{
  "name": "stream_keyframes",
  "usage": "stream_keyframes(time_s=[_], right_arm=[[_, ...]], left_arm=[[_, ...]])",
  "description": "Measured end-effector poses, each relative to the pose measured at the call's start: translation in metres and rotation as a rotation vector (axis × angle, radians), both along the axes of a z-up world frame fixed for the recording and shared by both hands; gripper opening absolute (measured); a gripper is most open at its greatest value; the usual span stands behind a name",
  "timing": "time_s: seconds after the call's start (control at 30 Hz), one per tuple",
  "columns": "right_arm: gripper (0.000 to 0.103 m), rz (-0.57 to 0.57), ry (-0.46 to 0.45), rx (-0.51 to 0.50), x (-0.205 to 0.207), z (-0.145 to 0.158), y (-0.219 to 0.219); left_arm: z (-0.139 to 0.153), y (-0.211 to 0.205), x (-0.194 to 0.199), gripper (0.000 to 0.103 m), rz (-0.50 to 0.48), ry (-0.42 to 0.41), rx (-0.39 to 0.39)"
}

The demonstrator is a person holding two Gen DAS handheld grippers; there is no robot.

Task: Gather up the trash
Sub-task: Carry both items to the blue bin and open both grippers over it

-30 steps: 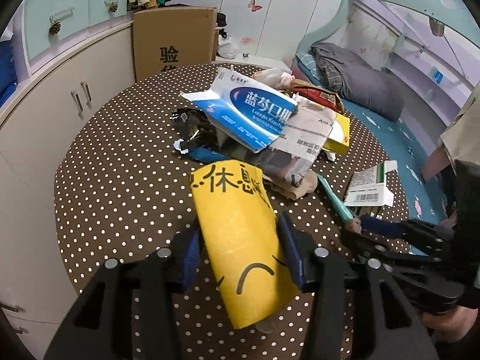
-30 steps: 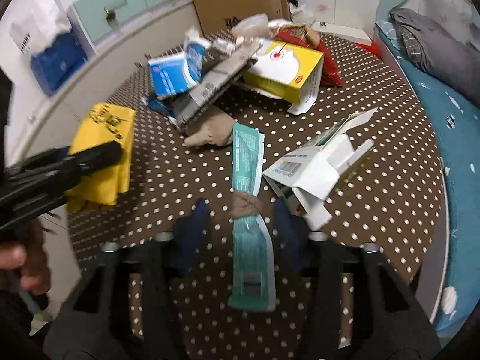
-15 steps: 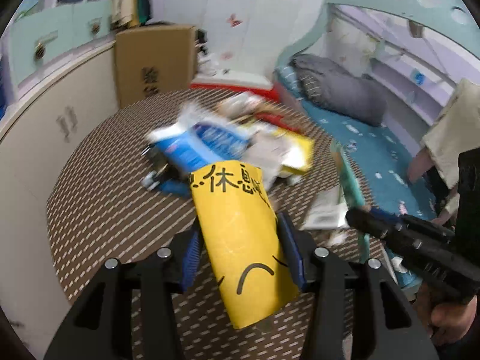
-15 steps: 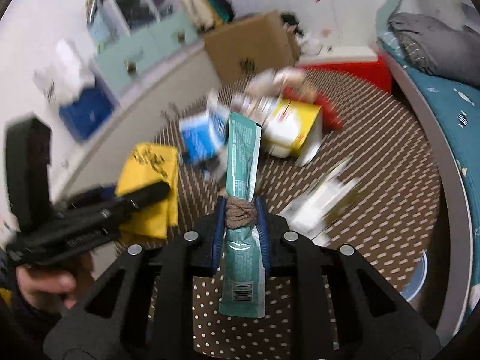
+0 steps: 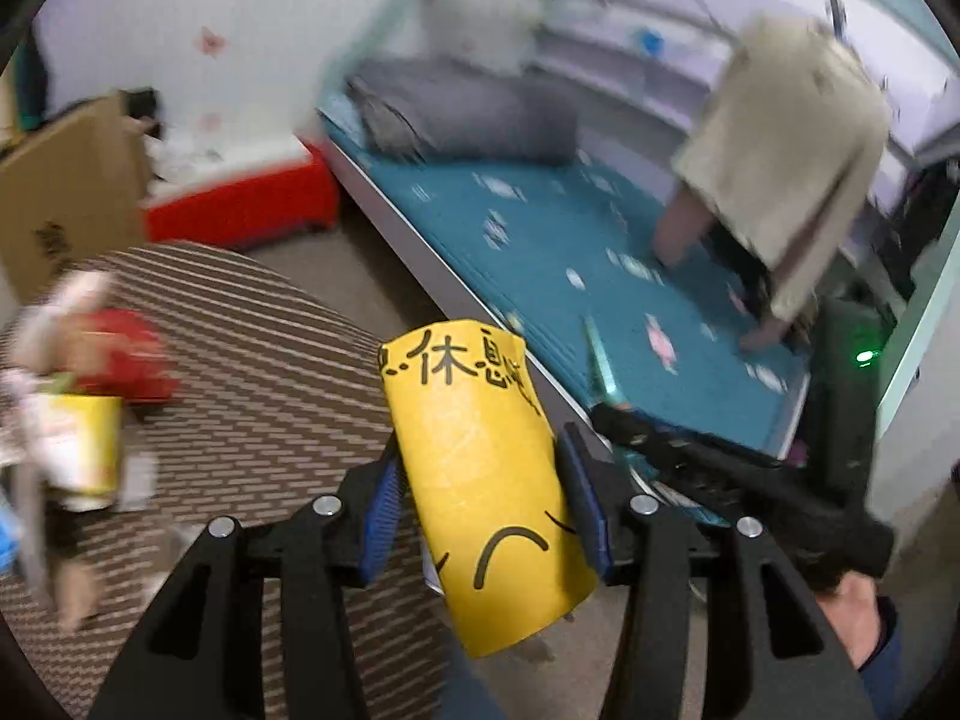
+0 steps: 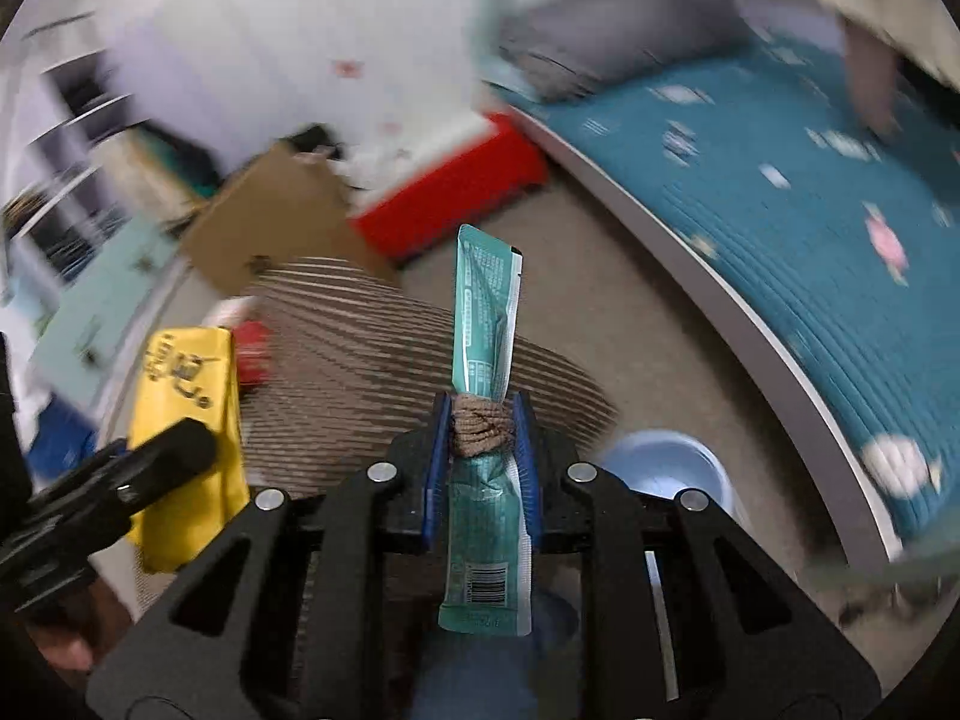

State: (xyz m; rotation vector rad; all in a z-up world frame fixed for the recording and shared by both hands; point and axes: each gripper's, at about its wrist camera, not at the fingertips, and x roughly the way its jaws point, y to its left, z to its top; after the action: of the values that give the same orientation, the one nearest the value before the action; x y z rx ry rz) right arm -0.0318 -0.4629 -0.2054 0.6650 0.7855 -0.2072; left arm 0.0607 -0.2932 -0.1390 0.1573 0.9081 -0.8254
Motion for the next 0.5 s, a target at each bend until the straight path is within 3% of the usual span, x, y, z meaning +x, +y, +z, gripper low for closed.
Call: stream_keyframes(time_s=[0.17,0.33,0.43,0.47,0.5], right_arm=[[0.021,-0.102,0.124,0.141,-0.004,-0.078,-0.051],[0.021,-0.123,0.183,0.221,0.003,-0.124,-0.076],[0.024,-0.143,0.225,0.254,0.004,-0.144,-0.08],[0.033,-0.152,0.228,0.266,0.003,-0.148,-0.082],[0.057,-0.18,0.235,0.291,0.0,-0.156,-0.087]], left_arm=[[-0.073,-0.089,0.007,0.049,-0.08,0.099,0.181],[-0.136,-0.142,0.019,0.05,-0.108,0.173,0.333],[-0.165,-0.161,0.027,0.057,-0.127,0.189,0.416],[-0.171,-0.166,0.028,0.065,-0.125,0.185,0.443],[-0.174,-0.169,0.031,0.075,-0.118,0.18,0.463]])
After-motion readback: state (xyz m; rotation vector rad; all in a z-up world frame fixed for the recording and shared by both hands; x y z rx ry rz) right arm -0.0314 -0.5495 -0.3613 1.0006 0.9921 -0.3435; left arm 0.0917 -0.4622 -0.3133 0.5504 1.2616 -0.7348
